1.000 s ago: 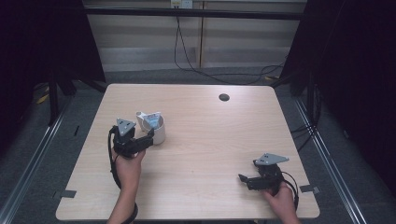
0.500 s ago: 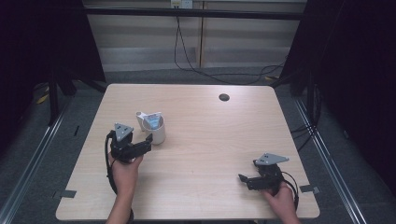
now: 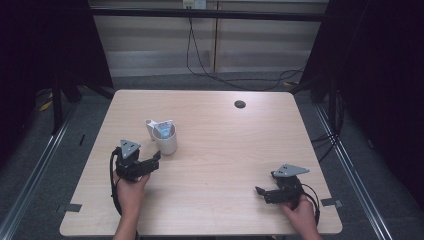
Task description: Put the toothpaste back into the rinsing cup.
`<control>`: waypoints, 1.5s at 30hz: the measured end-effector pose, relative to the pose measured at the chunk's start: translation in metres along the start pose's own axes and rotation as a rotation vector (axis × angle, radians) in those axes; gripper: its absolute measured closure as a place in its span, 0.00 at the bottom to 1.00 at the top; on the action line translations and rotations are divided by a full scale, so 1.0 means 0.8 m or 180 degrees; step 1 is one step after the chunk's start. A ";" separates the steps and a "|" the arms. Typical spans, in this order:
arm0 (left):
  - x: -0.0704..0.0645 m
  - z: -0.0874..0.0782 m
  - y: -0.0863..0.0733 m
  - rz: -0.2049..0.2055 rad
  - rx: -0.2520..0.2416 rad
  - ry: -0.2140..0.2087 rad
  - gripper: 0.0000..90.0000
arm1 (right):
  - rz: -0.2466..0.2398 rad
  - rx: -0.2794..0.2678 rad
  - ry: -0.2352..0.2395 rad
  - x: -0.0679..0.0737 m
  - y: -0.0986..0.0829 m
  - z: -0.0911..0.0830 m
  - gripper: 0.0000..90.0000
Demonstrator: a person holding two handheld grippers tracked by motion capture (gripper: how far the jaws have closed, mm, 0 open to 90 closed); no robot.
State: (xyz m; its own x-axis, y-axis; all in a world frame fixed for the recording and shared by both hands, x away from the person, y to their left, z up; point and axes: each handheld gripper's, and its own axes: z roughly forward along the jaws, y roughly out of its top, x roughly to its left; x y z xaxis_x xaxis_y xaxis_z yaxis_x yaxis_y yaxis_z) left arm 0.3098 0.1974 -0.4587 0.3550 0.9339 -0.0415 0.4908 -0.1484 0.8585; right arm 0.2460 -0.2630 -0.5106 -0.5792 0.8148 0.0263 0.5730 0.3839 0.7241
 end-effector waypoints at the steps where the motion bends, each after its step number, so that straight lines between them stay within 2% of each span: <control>1: 0.000 0.000 -0.002 -0.0002 0.0009 0.0004 0.23 | 0.0000 0.0000 0.0000 0.000 0.000 0.000 0.17; 19: 0.008 -0.001 -0.026 0.0024 0.0172 0.0001 0.23 | -0.0004 -0.0001 0.0000 0.000 0.000 0.000 0.17; 22: 0.010 -0.001 -0.029 0.0051 0.0227 0.0009 0.23 | 0.0000 0.0000 0.0000 0.000 0.000 0.000 0.17; 29: 0.014 0.000 -0.036 0.0015 0.0315 -0.0003 0.23 | -0.0001 0.0000 0.0000 0.000 0.000 0.000 0.17; 45: 0.019 0.004 -0.048 0.0104 0.0573 -0.0019 0.22 | 0.0002 0.0000 0.0000 0.000 0.000 0.000 0.17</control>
State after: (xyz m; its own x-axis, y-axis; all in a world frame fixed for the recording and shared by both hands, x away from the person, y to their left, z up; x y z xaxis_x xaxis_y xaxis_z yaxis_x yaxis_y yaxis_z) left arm 0.2987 0.2161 -0.4940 0.3775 0.9258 -0.0188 0.6133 -0.2348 0.7541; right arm 0.2460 -0.2629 -0.5106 -0.5788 0.8151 0.0267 0.5734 0.3834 0.7240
